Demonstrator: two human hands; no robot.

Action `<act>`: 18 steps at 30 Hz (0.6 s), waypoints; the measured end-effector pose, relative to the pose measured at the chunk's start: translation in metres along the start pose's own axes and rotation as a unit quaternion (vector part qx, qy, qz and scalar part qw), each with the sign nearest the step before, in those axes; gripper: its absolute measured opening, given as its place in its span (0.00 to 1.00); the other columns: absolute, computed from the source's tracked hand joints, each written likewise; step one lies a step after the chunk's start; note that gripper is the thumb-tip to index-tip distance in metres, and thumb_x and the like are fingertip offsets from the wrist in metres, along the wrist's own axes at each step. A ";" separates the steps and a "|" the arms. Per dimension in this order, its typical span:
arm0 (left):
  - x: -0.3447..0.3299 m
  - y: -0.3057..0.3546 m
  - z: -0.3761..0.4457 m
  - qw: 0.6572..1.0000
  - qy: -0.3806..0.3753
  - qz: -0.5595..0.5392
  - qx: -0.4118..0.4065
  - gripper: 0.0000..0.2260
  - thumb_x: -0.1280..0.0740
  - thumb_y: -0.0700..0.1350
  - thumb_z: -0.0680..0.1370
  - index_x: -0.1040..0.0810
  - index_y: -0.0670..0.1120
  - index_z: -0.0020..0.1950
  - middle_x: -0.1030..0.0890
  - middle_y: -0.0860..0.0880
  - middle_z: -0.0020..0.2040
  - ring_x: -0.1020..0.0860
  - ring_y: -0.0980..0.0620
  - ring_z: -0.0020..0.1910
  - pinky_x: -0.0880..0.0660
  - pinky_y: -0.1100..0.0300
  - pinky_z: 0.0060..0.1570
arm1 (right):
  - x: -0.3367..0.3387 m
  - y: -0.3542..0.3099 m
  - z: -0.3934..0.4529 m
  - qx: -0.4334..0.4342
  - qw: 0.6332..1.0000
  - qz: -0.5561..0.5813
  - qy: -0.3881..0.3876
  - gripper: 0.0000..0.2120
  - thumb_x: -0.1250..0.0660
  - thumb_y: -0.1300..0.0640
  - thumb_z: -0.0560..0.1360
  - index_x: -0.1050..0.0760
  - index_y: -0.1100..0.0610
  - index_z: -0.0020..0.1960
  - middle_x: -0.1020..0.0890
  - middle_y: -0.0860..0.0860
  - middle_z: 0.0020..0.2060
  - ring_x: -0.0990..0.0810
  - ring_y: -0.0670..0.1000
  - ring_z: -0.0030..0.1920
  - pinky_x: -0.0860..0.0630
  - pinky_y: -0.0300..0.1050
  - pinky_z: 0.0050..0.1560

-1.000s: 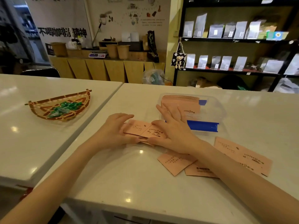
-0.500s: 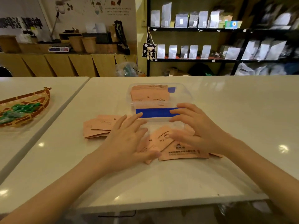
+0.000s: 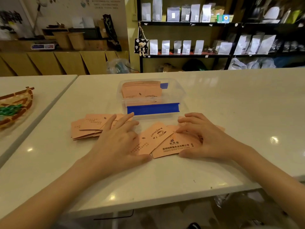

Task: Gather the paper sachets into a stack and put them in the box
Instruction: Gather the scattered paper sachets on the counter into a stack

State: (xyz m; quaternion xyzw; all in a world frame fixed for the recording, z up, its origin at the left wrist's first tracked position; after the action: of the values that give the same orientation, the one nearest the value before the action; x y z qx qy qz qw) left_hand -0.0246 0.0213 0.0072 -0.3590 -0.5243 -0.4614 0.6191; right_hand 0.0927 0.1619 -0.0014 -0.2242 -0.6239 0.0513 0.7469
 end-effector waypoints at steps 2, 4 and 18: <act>0.000 -0.001 0.001 1.000 0.003 -0.014 0.007 0.37 0.48 0.72 0.60 0.26 0.50 0.59 0.37 0.55 0.71 0.53 0.56 0.73 0.61 0.51 0.71 | 0.001 0.001 0.000 -0.003 1.000 0.012 0.002 0.29 0.30 0.35 0.59 0.28 0.43 0.58 0.34 0.38 0.65 0.47 0.37 0.68 0.45 0.35 0.63; 0.005 -0.003 0.002 0.999 0.023 -0.040 0.015 0.37 0.46 0.71 0.59 0.25 0.51 0.59 0.36 0.56 0.70 0.52 0.57 0.73 0.60 0.51 0.71 | 0.005 0.000 0.002 -0.001 1.000 0.026 0.006 0.29 0.28 0.36 0.57 0.28 0.43 0.57 0.34 0.38 0.64 0.47 0.37 0.67 0.45 0.33 0.62; 0.063 -0.095 -0.004 0.973 0.079 -0.148 0.159 0.27 0.30 0.62 0.63 0.25 0.52 0.58 0.33 0.54 0.69 0.46 0.53 0.72 0.49 0.48 0.70 | 0.047 -0.045 0.047 0.053 0.992 0.103 0.054 0.24 0.29 0.38 0.56 0.26 0.38 0.51 0.33 0.33 0.62 0.44 0.35 0.65 0.47 0.33 0.62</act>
State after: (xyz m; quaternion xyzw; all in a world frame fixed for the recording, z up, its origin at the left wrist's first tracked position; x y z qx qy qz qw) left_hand -0.1118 -0.0247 0.0644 -0.1368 -0.5874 -0.4860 0.6325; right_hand 0.0487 0.1513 0.0646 -0.2502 -0.5525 0.1489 0.7810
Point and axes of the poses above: each hand's wrist, its own z-axis towards the middle knuckle, its own x-axis out of the back of the hand, y = z × x, the point moved 8 cm from there along z, towards the middle knuckle
